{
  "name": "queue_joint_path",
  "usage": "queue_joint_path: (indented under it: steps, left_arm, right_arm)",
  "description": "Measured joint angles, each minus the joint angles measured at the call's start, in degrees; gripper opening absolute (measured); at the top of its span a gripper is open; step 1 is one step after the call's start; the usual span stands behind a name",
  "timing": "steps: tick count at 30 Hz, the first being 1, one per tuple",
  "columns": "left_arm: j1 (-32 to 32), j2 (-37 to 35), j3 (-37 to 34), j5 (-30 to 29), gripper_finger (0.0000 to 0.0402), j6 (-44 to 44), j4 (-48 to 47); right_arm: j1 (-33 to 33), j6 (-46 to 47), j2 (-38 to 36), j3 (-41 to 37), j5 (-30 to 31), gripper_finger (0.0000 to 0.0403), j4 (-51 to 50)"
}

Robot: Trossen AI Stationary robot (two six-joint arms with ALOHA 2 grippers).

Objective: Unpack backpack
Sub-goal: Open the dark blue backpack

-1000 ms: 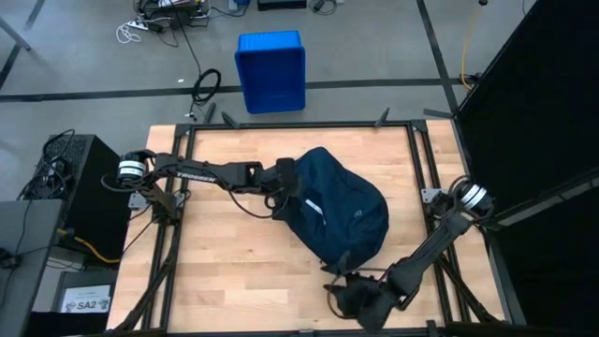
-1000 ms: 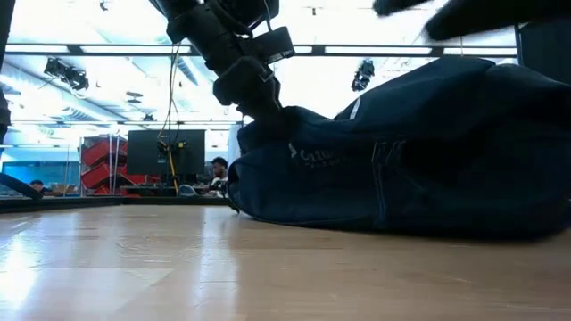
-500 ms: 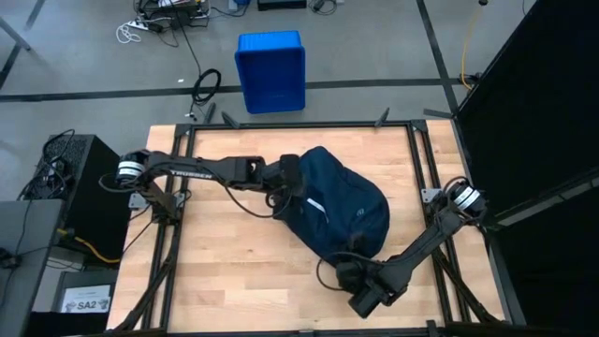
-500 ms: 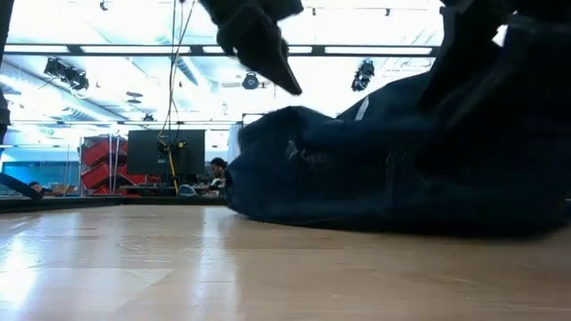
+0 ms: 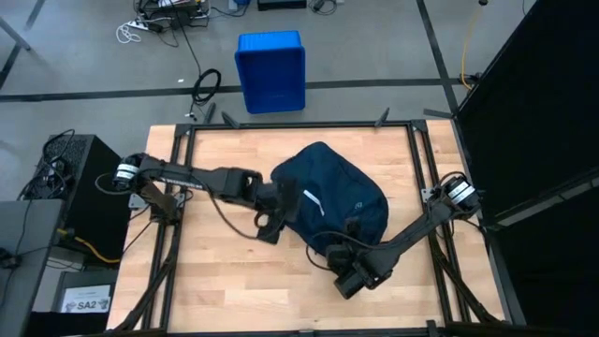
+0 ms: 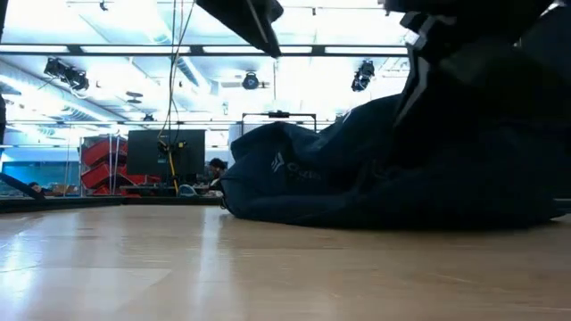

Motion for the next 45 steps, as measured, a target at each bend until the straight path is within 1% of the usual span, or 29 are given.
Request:
queue_joint_path:
  steps: [3,6,10,12,17,20,22,26,30,34,40,45]
  left_arm:
    - [-3.4,-0.36,-2.14,0.0,0.0177,-1.65,2.4]
    - [-5.99,-0.5,-6.26,0.07,0.0177,-2.11,9.11]
    - [-7.52,-0.5,-14.29,0.02,0.0177,-4.39,20.21]
    - [-7.97,-1.14,-19.31,0.01,0.0177,-5.66,28.03]
    - [-7.85,-1.9,-31.82,-0.08,0.0177,-9.77,55.61]
    - [-6.91,-1.44,-36.49,-0.76,0.0176,-13.26,66.48]
    - [-6.21,-1.4,-38.51,-0.95,0.0176,-15.84,68.64]
    - [-5.81,-1.38,-40.95,-2.19,0.0176,-20.46,69.23]
    - [-5.81,-1.35,-42.38,-3.93,0.0177,-22.18,70.28]
    - [-5.81,-1.15,-43.47,-4.46,0.0177,-22.55,72.56]
    - [-5.78,3.52,-44.09,-5.38,0.0177,-23.66,78.02]
    - [-4.69,7.7,-44.07,-5.55,0.0177,-23.96,85.24]
  right_arm:
    - [-0.59,1.59,-0.19,-0.02,1.39,0.0004,0.0]
    - [-0.75,2.57,-0.24,0.69,3.37,0.0001,-0.08]
    - [-0.67,3.08,-0.24,2.26,4.85,0.0,0.27]
    - [-0.34,3.12,-0.24,3.1,5.83,0.0,0.31]
    - [0.41,2.95,-0.24,4.73,7.22,0.0,0.42]
    - [0.4,2.19,-0.26,4.81,7.44,0.0,1.17]
    - [0.19,2.06,-0.28,4.81,7.55,0.0,1.71]
    - [-0.65,1.79,-0.28,4.81,7.57,0.0,2.35]
    - [-1.4,-0.15,-0.28,4.81,7.55,0.0,4.6]
    - [-1.73,-2.67,-0.28,4.81,7.55,0.0,7.41]
    - [-1.93,-4.43,-0.28,4.81,7.42,0.0,9.12]
    - [-1.95,-4.45,-0.28,4.81,7.18,0.0,9.3]
